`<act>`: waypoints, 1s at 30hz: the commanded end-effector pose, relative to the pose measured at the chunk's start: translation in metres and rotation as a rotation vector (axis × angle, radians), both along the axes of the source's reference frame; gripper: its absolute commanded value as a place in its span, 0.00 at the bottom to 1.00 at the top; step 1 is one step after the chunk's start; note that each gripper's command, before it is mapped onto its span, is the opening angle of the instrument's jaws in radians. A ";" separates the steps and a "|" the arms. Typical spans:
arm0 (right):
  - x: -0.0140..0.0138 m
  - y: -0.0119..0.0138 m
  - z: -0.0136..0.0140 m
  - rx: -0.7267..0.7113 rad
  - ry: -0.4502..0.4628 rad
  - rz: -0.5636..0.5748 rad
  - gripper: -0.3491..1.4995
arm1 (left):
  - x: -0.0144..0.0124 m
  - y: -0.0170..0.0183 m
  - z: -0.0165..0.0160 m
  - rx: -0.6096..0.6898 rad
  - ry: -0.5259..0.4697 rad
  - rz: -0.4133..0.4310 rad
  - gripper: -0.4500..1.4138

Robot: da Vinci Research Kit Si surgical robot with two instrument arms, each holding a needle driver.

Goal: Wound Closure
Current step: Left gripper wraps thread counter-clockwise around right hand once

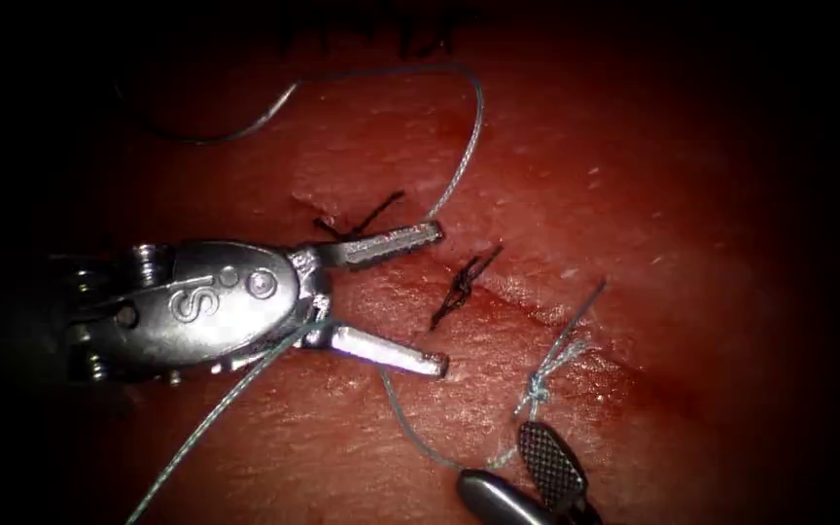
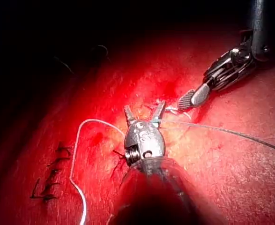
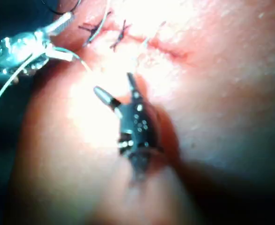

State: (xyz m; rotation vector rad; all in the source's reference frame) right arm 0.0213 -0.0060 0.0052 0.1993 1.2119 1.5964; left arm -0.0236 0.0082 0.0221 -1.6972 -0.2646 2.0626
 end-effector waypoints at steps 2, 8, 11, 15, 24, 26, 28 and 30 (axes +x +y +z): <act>0.0006 -0.0006 0.0006 -0.002 -0.005 -0.001 0.84 | -0.0001 0.0002 0.0001 0.005 -0.001 -0.009 0.59; 0.0013 -0.0006 0.0008 -0.013 -0.020 -0.006 0.82 | 0.0023 0.0001 -0.0016 0.001 -0.004 -0.006 0.43; 0.0016 -0.0009 0.0011 -0.014 -0.020 -0.009 0.79 | 0.0044 -0.0008 -0.0023 -0.009 -0.002 0.003 0.36; 0.0018 -0.0009 0.0012 -0.016 -0.018 -0.012 0.78 | 0.0056 -0.0013 -0.0026 -0.020 0.003 0.005 0.31; 0.0021 -0.0010 0.0013 -0.017 -0.015 -0.016 0.75 | 0.0082 -0.0016 -0.0028 -0.047 0.020 0.003 0.14; 0.0022 -0.0010 0.0013 -0.017 -0.015 -0.016 0.75 | 0.0083 -0.0017 -0.0028 -0.053 0.020 0.002 0.05; 0.0024 -0.0012 0.0013 -0.018 -0.015 -0.016 0.74 | 0.0087 -0.0019 -0.0029 -0.075 0.034 0.012 0.00; 0.0024 -0.0012 0.0013 -0.018 -0.015 -0.016 0.74 | 0.0089 -0.0021 -0.0030 -0.087 0.043 0.012 0.00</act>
